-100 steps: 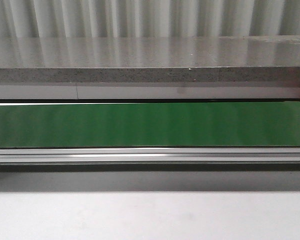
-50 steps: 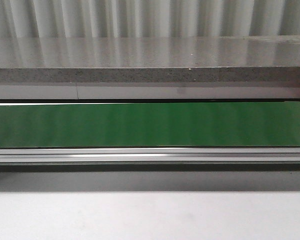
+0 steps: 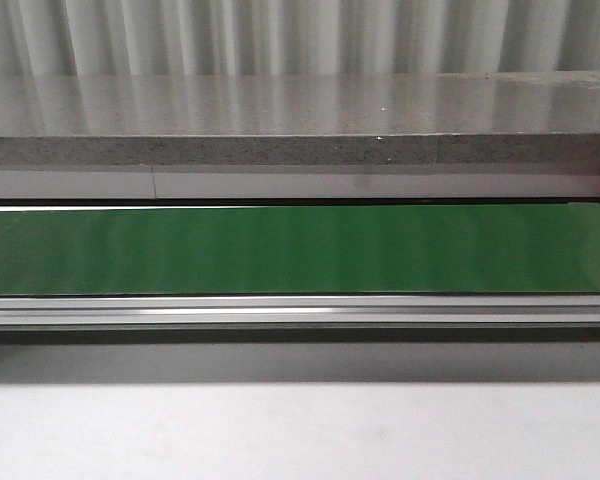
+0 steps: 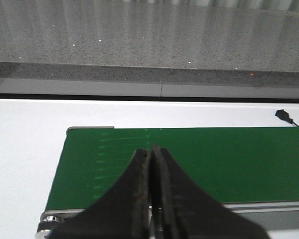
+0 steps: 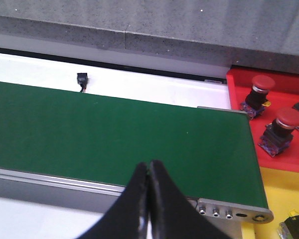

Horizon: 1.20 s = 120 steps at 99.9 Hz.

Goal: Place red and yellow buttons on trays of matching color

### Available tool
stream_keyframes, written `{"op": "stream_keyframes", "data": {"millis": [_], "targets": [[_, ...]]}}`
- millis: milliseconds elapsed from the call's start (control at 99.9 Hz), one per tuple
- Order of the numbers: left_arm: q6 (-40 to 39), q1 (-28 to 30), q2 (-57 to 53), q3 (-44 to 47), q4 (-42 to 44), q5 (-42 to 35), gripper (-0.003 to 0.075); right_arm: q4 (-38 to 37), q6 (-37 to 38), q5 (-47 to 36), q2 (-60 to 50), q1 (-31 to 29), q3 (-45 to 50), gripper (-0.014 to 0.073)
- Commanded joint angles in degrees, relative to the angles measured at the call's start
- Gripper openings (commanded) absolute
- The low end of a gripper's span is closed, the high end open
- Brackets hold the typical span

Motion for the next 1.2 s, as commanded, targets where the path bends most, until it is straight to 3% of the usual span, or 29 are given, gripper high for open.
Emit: {"op": "stream_keyframes", "data": {"millis": [0, 100, 520, 811, 1191], "targets": [[-0.2, -0.5, 0.6, -1.5, -0.2, -4.5, -0.002, -5.9, 6.1, -6.8, -3.8, 0.8, 2.0, -0.0067], [-0.2, -0.5, 0.6, -1.5, -0.2, -4.5, -0.002, -9.0, 10.2, -7.6, -8.2, 0.8, 5.7, -0.0067], [-0.2, -0.5, 0.6, -1.5, -0.2, -4.5, -0.002, -9.1, 10.7, -9.0, -20.1, 0.6, 15.6, -0.0067], [-0.2, -0.5, 0.6, -1.5, -0.2, -4.5, -0.002, -9.1, 11.7, -14.7, -20.0, 0.6, 19.7, -0.0067], [-0.2, -0.5, 0.6, -1.5, -0.2, -4.5, -0.002, -9.4, 11.9, -14.4, -20.0, 0.6, 19.6, -0.0067]]}}
